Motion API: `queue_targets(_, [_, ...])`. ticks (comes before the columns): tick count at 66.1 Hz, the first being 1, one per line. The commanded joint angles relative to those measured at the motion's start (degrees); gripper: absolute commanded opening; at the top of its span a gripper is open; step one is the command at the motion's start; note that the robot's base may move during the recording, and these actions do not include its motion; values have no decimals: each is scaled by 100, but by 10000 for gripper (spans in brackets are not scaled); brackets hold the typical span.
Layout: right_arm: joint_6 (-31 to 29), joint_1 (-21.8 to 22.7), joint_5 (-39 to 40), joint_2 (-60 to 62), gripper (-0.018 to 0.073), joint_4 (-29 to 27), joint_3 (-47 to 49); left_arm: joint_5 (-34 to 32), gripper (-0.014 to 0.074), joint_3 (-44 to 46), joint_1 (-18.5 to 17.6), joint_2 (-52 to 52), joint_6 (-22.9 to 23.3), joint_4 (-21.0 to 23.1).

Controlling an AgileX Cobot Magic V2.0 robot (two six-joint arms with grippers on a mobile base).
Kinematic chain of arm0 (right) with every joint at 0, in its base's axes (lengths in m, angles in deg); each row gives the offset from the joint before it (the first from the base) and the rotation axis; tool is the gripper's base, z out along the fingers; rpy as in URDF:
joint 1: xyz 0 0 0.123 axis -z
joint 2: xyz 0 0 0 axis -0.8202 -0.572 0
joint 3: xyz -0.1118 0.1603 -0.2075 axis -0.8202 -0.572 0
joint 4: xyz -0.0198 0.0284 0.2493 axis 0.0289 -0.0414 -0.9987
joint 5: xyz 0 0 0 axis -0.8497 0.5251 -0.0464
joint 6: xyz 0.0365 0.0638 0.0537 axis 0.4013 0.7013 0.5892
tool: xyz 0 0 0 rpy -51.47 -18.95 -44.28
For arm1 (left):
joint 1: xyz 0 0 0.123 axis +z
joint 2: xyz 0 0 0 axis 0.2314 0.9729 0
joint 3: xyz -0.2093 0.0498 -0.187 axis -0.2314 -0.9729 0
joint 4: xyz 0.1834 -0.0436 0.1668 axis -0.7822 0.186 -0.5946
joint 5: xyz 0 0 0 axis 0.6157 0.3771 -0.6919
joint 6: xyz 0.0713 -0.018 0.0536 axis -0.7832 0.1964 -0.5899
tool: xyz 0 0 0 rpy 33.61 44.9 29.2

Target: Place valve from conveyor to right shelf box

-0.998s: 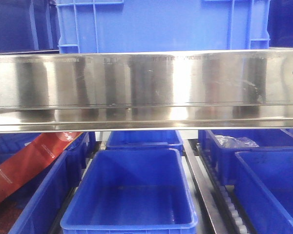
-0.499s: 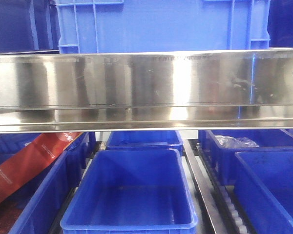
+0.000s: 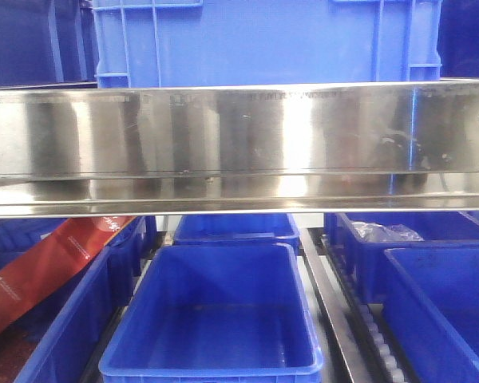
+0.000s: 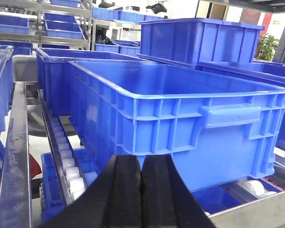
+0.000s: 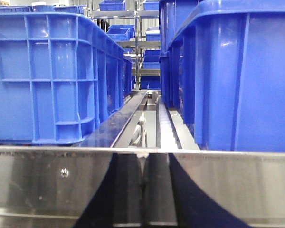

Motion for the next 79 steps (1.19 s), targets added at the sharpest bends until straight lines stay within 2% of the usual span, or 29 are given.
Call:
queue_targets(1, [34,34,-191,19,-162,48,-13,-151,-111,-13,28,-27,-4,46])
queue_targets(53, [34,34,-318,19,-162,48,-13,-150,-111,-28,39,-51,-4,2])
queue_targets(62, [34,34,-318,19,-162,48,-13,-293,-111,-439,477,-444,8,-816])
queue_targets(68, [34,34,-318,19,-162,48,-13,-321,-111,-1067,947,-875,98,-842])
queue_targets(71, [34,34,-318,19,-162,48,-13,-321,-111,-1398,1173,-1124,137,-1000])
queue_targets(73, [34,34,-318,19,-162,48,-13,-321,-111,-1620,1316,-1345,297,-1166])
queue_targets(79, [34,34,-318,19,-162,48,-13,-363,-111,-2310,1722,-1935,1302,-1974])
